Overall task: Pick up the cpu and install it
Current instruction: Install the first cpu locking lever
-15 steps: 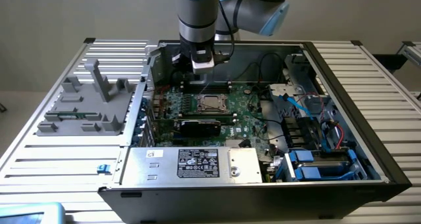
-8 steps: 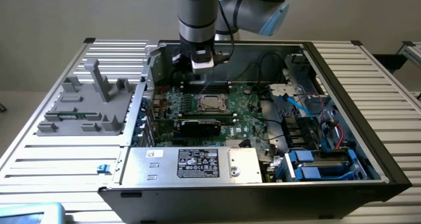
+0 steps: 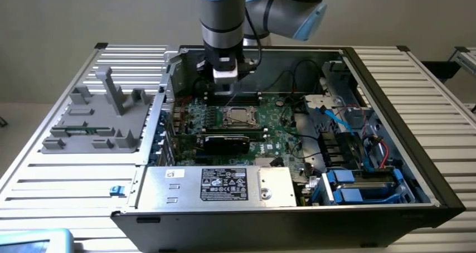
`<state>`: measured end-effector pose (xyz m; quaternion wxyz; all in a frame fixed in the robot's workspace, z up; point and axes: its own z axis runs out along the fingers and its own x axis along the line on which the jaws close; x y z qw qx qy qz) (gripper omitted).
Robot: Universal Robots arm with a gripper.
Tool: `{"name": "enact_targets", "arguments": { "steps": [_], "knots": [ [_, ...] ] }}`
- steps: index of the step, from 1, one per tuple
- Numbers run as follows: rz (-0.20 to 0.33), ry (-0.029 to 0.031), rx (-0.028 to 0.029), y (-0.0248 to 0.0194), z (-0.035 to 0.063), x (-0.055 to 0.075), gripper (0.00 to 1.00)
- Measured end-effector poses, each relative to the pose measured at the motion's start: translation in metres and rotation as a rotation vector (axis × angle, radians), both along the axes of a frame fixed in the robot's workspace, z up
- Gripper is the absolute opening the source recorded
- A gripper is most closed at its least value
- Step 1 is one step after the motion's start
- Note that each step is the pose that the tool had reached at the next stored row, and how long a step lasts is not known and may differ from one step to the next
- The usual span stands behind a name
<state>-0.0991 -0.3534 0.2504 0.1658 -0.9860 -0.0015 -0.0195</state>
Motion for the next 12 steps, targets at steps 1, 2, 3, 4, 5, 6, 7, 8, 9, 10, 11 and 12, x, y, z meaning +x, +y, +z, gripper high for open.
{"name": "enact_targets", "arguments": {
  "steps": [1, 2, 3, 4, 5, 6, 7, 8, 9, 10, 11, 12],
  "knots": [
    [-0.014, -0.0004, -0.0002, 0.0000, -0.0002, 0.0000, 0.11],
    [-0.028, -0.0011, 0.0000, 0.0000, -0.0005, -0.0001, 0.11],
    [-0.041, -0.0018, 0.0000, 0.0000, -0.0009, 0.0000, 0.11],
    [-0.054, -0.0024, -0.0001, 0.0000, -0.0014, -0.0001, 0.11],
    [-0.067, -0.0029, -0.0002, -0.0001, -0.0019, -0.0001, 0.11],
    [-0.078, -0.0032, -0.0001, 0.0000, -0.0028, -0.0001, 0.11],
    [-0.088, -0.0032, -0.0001, 0.0000, -0.0038, -0.0004, 0.11],
    [-0.097, -0.0032, -0.0001, 0.0000, -0.0050, -0.0008, 0.11],
    [-0.105, -0.0032, -0.0002, 0.0000, -0.0061, -0.0016, 0.11],
    [-0.112, -0.0033, -0.0002, 0.0000, -0.0072, -0.0025, 0.11],
    [-0.119, -0.0032, -0.0002, 0.0000, -0.0082, -0.0036, 0.11],
    [-0.124, -0.0031, -0.0004, -0.0001, -0.0088, -0.0049, 0.11]
  ]
}}
